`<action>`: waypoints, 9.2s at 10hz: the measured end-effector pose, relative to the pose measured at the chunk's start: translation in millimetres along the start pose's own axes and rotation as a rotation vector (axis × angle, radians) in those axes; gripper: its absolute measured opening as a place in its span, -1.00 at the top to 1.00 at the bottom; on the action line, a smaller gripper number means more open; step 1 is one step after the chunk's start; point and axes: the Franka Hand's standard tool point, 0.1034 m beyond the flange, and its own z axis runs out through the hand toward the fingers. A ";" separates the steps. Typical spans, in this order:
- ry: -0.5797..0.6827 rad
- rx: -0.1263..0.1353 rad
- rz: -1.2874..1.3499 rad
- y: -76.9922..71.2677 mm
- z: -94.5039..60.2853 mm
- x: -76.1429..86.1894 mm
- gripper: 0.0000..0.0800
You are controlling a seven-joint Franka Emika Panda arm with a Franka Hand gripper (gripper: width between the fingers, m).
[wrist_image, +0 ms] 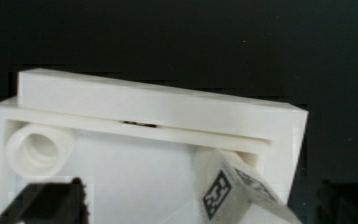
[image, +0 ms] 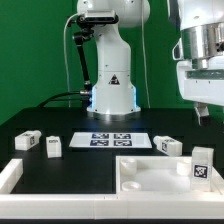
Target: Assemble square table
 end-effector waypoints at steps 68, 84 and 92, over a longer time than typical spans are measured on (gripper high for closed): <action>0.141 -0.028 -1.282 50.5 -80.3 145.1 0.27; 0.438 0.051 -1.300 41.1 -78.3 159.7 0.27; 0.444 0.055 -1.326 35.7 -61.4 148.5 0.27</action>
Offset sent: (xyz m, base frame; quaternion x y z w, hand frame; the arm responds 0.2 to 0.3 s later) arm -0.0421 0.0004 -0.0076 -0.0427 0.0957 -0.1830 0.9775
